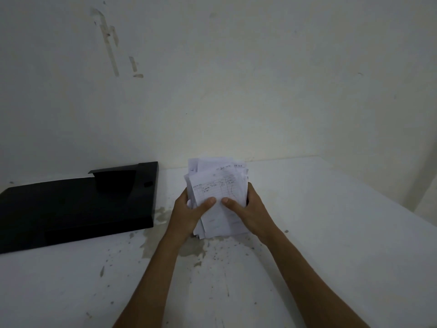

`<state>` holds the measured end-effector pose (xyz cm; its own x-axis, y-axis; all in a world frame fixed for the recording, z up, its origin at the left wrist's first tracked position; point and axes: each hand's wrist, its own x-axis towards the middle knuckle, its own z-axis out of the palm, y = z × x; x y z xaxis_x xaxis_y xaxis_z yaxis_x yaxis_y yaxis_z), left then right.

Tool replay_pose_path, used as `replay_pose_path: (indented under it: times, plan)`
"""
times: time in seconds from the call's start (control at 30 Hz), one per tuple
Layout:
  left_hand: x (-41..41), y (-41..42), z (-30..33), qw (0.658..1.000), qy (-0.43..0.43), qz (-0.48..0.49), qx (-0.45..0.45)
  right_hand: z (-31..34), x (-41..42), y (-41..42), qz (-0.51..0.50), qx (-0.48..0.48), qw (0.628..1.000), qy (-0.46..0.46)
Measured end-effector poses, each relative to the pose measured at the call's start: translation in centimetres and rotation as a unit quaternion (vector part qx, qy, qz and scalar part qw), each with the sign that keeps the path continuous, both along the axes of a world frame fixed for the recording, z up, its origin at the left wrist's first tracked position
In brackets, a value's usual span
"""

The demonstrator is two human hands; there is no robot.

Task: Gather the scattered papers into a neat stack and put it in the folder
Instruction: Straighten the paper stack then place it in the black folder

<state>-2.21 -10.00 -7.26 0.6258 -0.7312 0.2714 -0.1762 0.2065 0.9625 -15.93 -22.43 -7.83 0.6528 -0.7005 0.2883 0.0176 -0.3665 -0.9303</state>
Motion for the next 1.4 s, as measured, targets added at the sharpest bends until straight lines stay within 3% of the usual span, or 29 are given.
replay_pose_path:
  times: [0.13,0.23,0.4,0.57,0.63,0.77,0.87,0.93,1.0,1.07,1.17,1.3,1.4]
  plan:
    - [-0.3,-0.4,0.0,0.999,0.032,0.012,-0.015,0.3,-0.5,-0.2,-0.01,0.055,0.998,-0.016]
    - [-0.3,-0.3,0.2,0.998,0.053,0.015,-0.014,0.1,-0.7,-0.5,-0.019,0.043,0.999,-0.021]
    - [0.6,0.0,0.2,0.997,0.067,-0.034,0.019,0.0,-1.5,-1.1,-0.003,0.103,0.993,-0.054]
    - [0.8,0.0,0.5,0.998,0.037,-0.026,0.031,0.3,-1.7,-1.4,0.021,0.198,0.97,-0.141]
    - [0.7,0.0,0.4,0.999,0.015,-0.031,0.029,0.2,-1.7,-1.5,0.022,0.2,0.971,-0.132]
    - [0.2,-0.2,0.1,0.999,0.008,-0.01,0.034,-0.3,-1.6,-1.5,0.01,0.141,0.988,-0.056]
    - [0.5,-0.6,-0.1,0.997,0.05,0.014,0.058,-0.5,-1.6,-1.5,0.0,0.118,0.992,-0.051]
    - [0.2,-0.5,0.2,0.998,0.013,0.024,0.062,-0.3,-1.4,-1.5,-0.01,0.083,0.996,-0.044]
    - [-0.3,-0.4,0.6,0.996,-0.049,0.039,0.059,0.7,-1.4,-1.4,-0.01,0.025,0.999,-0.029]
    - [-0.4,-0.3,1.2,0.997,-0.035,0.069,0.026,2.6,-1.6,-1.7,-0.009,-0.074,0.997,0.015]
    - [0.6,-0.1,2.4,0.994,-0.018,0.104,-0.035,6.2,-1.8,-2.4,0.03,-0.227,0.966,0.123]
    - [1.1,0.1,5.1,0.976,-0.197,0.089,-0.037,10.5,-1.0,-2.1,0.073,-0.355,0.9,0.242]
    - [1.9,0.2,6.3,0.971,-0.233,0.055,0.026,12.1,-0.5,-1.8,0.087,-0.408,0.865,0.278]
